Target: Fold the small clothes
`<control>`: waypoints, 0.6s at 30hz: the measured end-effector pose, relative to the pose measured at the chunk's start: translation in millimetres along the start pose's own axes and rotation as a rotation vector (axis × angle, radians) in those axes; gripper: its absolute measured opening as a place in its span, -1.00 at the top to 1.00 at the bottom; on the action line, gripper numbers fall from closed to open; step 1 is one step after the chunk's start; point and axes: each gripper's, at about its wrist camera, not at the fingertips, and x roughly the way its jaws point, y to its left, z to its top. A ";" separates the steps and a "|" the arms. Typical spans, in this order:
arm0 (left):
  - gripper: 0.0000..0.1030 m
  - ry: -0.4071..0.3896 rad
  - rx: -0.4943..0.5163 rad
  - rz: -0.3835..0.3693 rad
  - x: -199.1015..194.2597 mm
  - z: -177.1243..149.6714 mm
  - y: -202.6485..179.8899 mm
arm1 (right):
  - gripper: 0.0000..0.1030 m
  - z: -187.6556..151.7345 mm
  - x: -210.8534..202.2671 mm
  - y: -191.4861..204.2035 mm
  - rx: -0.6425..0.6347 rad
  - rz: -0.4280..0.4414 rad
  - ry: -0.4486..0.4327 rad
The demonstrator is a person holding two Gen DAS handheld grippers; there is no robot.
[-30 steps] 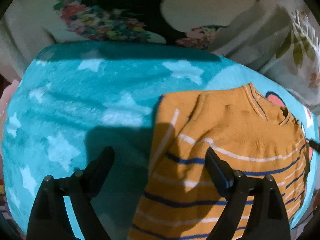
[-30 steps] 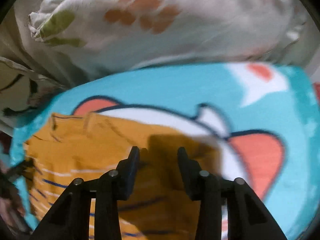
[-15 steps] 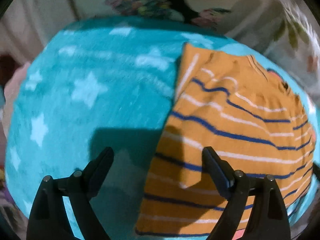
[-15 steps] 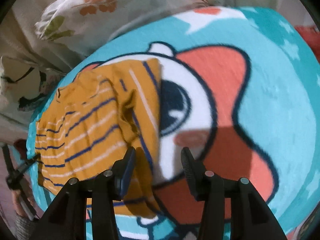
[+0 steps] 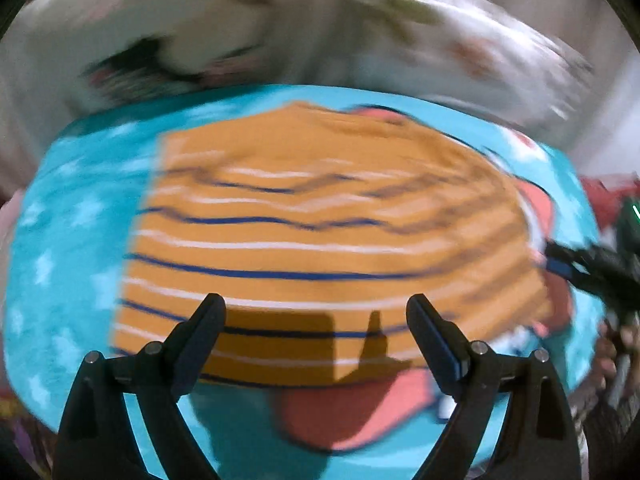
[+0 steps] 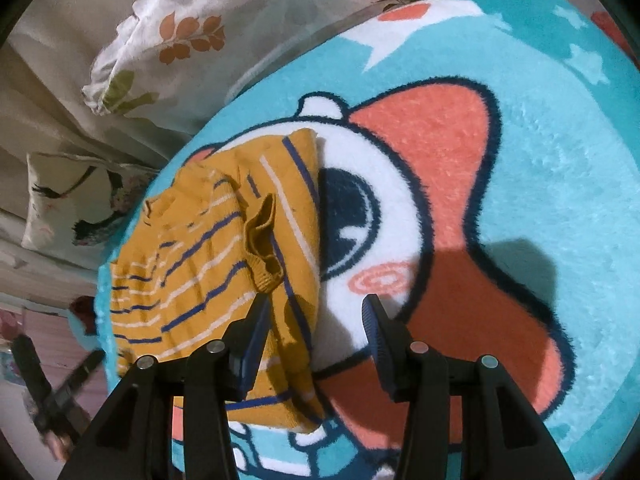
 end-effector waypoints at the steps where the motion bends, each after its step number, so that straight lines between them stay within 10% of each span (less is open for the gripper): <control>1: -0.77 -0.016 0.064 -0.022 1.8 -3.5 -28.7 | 0.00 0.8 -0.4 -4.3 0.016 0.027 0.004; 9: -0.77 -0.087 0.462 0.003 31.2 -37.2 -168.7 | -0.05 20.7 -2.2 -38.5 0.076 0.167 0.084; 18: -0.77 -0.114 0.582 -0.018 56.8 -47.3 -225.3 | -0.11 39.9 19.9 -30.3 0.041 0.241 0.178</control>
